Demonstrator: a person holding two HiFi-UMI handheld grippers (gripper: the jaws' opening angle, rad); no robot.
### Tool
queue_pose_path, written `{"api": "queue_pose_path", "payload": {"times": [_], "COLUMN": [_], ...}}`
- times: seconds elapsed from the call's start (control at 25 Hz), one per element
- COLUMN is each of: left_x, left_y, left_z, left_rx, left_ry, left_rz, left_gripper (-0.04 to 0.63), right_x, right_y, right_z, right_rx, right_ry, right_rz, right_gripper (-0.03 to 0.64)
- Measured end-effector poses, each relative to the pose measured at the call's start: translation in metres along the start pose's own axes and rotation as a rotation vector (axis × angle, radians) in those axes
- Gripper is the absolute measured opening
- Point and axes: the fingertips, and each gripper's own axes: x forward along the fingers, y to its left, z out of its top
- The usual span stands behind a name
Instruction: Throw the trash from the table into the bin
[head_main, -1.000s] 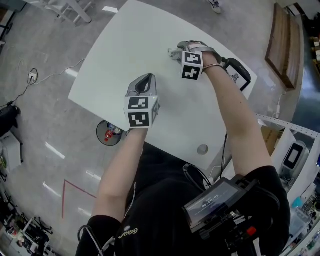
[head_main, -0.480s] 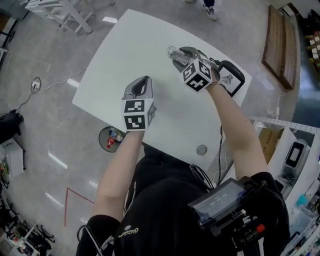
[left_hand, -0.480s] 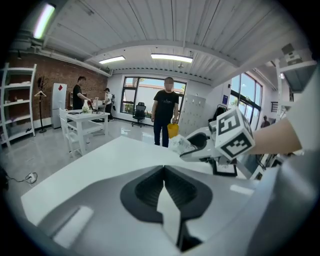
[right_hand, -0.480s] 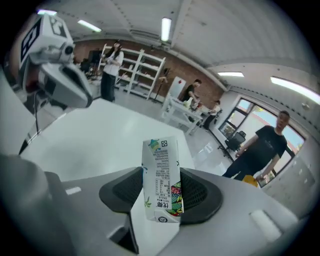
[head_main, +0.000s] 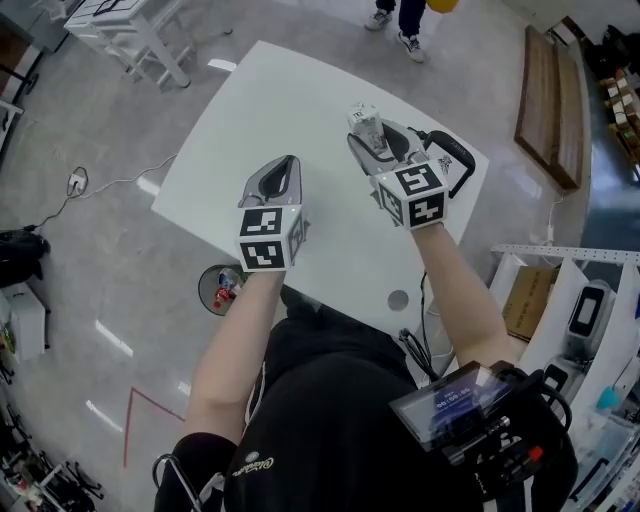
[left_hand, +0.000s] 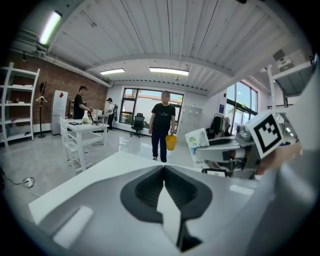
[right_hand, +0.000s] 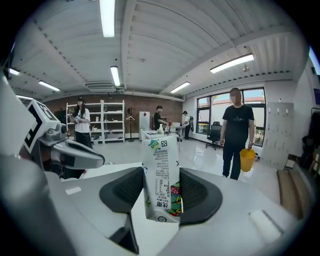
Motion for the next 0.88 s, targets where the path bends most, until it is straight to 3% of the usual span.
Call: {"api": "queue_pose_path", "payload": {"times": [0.32, 0.56, 0.88], "left_x": [-0.029, -0.061, -0.131], "left_y": [-0.002, 0.012, 0.058], "left_z": [0.001, -0.009, -0.033], "left_rx": [-0.015, -0.038, -0.104], "left_ry": [-0.037, -0.035, -0.057], "left_rz": [0.030, 0.115, 0.296], "left_gripper": [0.008, 0.008, 0.008], "right_x": [-0.033, -0.026, -0.008], "right_y": [0.037, 0.065, 0.146], "right_z": [-0.020, -0.017, -0.011], "right_rx": [0.216, 0.211, 0.152], "right_ry": [-0.024, -0.020, 0.005], "right_rz": [0.023, 0.088, 0.260], "right_gripper": [0.212, 0.210, 0.209]}}
